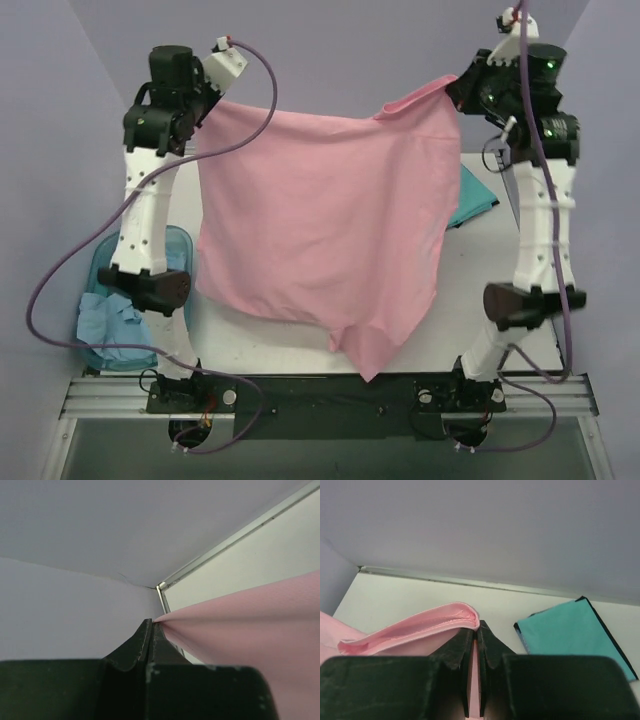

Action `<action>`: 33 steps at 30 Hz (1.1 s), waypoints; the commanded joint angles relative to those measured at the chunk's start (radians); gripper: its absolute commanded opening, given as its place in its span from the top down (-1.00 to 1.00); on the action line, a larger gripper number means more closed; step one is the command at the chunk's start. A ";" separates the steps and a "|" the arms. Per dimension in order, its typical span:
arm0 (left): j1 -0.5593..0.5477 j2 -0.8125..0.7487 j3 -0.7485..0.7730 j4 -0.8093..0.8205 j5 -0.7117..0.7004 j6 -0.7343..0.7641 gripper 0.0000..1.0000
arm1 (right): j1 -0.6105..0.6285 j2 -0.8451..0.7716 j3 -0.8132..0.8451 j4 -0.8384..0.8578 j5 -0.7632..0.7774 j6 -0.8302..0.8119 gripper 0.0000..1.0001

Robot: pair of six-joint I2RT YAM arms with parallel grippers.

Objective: Fold and stack the t-shirts
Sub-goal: Flatten out the tshirt

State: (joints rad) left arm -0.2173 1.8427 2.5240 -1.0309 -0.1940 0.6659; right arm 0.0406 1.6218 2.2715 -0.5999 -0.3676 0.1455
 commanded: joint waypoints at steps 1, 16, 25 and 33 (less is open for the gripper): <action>0.018 0.130 0.160 0.291 -0.105 0.076 1.00 | -0.002 0.270 0.299 0.231 0.001 0.041 1.00; 0.076 0.138 0.197 0.462 -0.072 0.167 1.00 | -0.011 0.167 0.111 0.648 0.030 -0.032 1.00; 0.105 -0.186 -0.427 0.141 0.109 0.171 1.00 | 0.047 -0.296 -0.628 0.214 -0.102 -0.173 1.00; 0.096 -0.578 -1.292 0.114 0.220 0.279 1.00 | 0.324 -0.629 -1.274 -0.138 0.003 0.070 1.00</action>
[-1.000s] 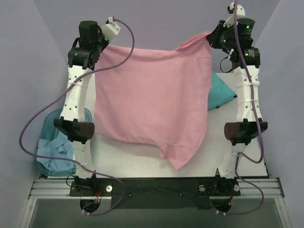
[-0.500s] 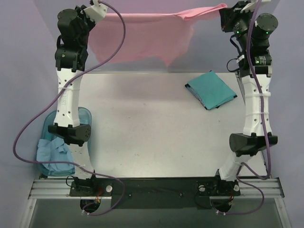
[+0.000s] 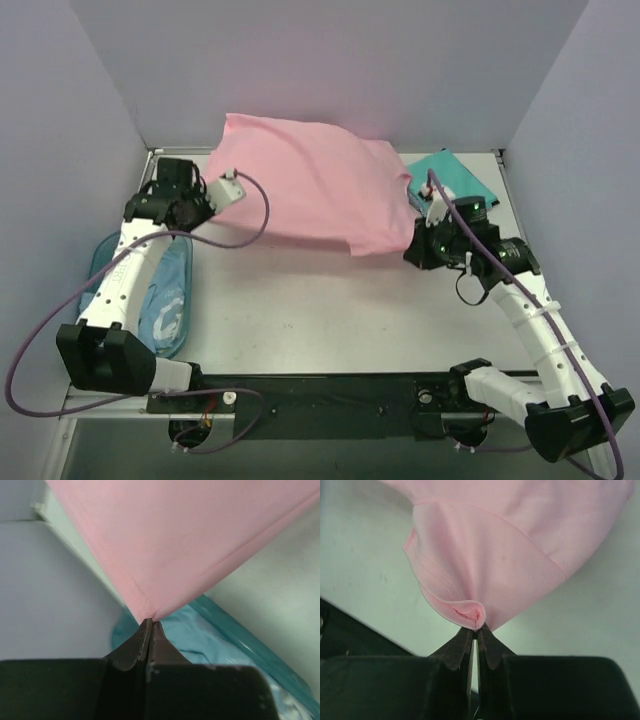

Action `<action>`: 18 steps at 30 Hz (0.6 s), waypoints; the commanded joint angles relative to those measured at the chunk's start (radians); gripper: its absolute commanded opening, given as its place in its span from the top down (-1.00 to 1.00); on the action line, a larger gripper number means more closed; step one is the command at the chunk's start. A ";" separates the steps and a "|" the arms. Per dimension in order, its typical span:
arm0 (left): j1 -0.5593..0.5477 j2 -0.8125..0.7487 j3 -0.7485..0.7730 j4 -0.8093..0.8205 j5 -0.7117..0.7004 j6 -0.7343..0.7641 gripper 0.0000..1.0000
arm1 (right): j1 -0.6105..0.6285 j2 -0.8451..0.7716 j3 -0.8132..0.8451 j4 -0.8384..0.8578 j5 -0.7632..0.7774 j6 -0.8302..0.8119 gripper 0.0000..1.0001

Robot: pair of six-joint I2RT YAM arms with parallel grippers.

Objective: Fold and stack the t-shirts
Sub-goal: Flatten out the tshirt

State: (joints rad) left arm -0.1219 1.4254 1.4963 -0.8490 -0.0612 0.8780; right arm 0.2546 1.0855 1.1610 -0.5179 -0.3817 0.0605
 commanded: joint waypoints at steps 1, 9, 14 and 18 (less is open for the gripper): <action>0.002 -0.180 -0.366 -0.068 0.087 0.068 1.00 | 0.138 -0.113 -0.193 -0.232 0.003 0.230 1.00; -0.001 -0.316 -0.605 -0.240 0.158 0.070 1.00 | 0.318 -0.142 -0.425 -0.373 -0.063 0.496 1.00; 0.001 -0.336 -0.660 -0.233 0.158 0.073 1.00 | 0.301 -0.132 -0.448 -0.355 0.061 0.469 1.00; -0.001 -0.298 -0.642 -0.098 0.130 0.015 1.00 | 0.287 0.015 -0.405 -0.254 0.127 0.371 1.00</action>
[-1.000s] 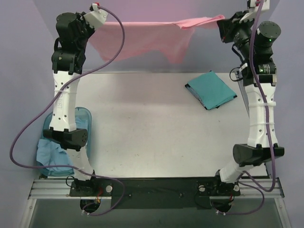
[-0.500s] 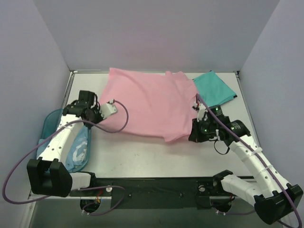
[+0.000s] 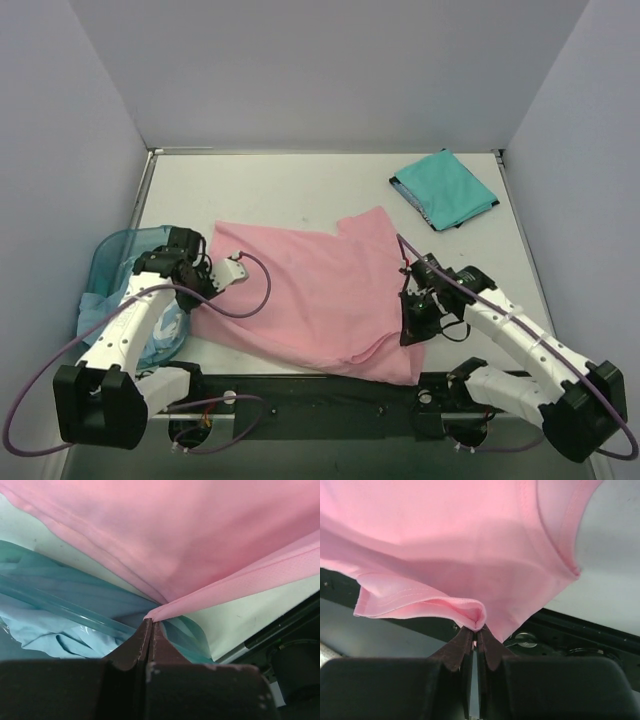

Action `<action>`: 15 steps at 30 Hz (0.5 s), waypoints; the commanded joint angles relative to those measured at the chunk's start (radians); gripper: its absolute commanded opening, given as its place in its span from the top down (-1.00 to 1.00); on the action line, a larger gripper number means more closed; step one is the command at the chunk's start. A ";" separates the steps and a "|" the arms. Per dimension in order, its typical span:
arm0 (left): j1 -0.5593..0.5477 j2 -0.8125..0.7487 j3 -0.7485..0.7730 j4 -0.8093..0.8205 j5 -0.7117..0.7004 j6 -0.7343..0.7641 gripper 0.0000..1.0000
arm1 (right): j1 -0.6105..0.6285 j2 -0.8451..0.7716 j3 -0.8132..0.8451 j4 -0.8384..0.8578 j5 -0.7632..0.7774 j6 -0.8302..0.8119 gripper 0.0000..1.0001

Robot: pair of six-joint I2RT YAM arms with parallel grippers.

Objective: Fold and stack the t-shirts
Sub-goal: Flatten out the tshirt

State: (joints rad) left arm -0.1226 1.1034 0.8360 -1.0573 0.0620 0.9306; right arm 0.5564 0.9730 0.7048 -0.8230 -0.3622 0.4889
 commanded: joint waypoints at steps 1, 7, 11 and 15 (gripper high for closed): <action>0.000 0.047 0.026 0.153 0.001 -0.058 1.00 | -0.033 0.157 0.091 0.051 0.130 -0.073 1.00; 0.004 0.157 0.060 0.215 -0.053 -0.102 1.00 | -0.134 0.380 0.218 0.117 0.131 -0.248 1.00; 0.003 0.158 -0.001 0.241 -0.114 -0.107 1.00 | -0.135 0.512 0.341 0.124 0.097 -0.377 1.00; 0.006 0.150 -0.049 0.270 -0.177 -0.150 1.00 | -0.136 0.630 0.433 0.113 0.127 -0.443 1.00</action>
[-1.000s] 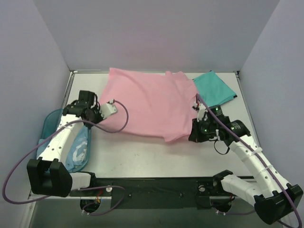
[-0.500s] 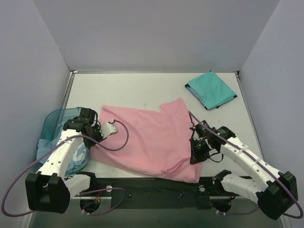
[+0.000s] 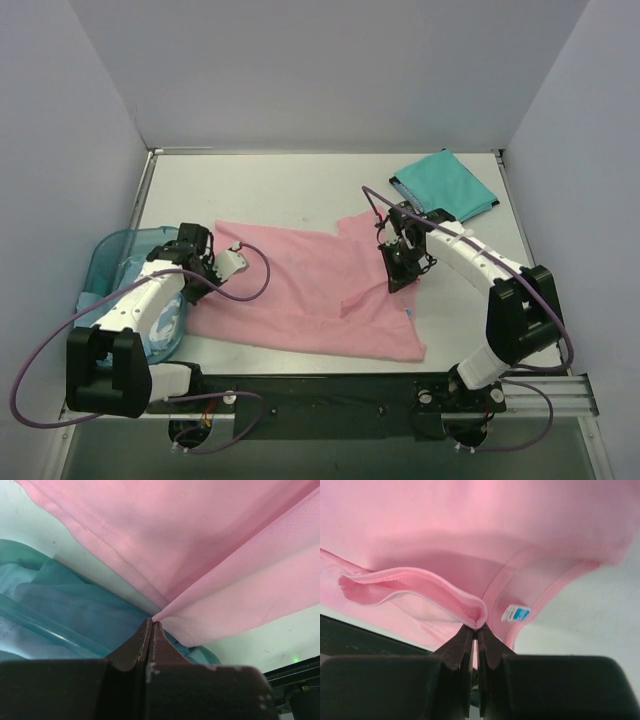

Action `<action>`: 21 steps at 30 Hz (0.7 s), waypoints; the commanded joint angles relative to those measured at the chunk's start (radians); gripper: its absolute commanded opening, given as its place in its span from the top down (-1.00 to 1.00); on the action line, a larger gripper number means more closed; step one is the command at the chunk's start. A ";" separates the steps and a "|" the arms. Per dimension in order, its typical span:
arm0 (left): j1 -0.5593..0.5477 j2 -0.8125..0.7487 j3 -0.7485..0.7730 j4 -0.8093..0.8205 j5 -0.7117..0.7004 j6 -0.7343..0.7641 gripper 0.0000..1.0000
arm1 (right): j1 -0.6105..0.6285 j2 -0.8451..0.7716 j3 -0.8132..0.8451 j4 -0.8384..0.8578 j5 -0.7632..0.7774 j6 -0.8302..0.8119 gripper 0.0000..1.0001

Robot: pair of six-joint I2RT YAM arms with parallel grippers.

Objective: Fold and stack the t-shirts
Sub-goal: Flatten out the tshirt, then fold the flattened tshirt in 1/3 of the way

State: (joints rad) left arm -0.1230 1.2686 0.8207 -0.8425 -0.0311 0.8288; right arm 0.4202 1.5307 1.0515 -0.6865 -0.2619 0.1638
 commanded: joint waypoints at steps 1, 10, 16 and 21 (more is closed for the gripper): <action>0.005 -0.017 -0.041 0.084 -0.119 -0.065 1.00 | 0.000 0.078 0.091 -0.025 0.032 -0.119 1.00; 0.006 -0.012 -0.060 0.190 -0.128 -0.120 1.00 | -0.008 0.137 0.125 -0.024 0.121 -0.127 1.00; 0.003 0.008 -0.074 0.264 -0.147 -0.100 1.00 | -0.009 0.164 0.145 -0.013 0.118 -0.124 1.00; 0.003 0.021 -0.071 0.260 -0.138 -0.092 1.00 | -0.012 0.186 0.156 -0.019 0.144 -0.107 1.00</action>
State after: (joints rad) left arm -0.1230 1.2835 0.7475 -0.6285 -0.1429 0.7334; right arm 0.4179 1.7054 1.1751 -0.6640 -0.1673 0.0486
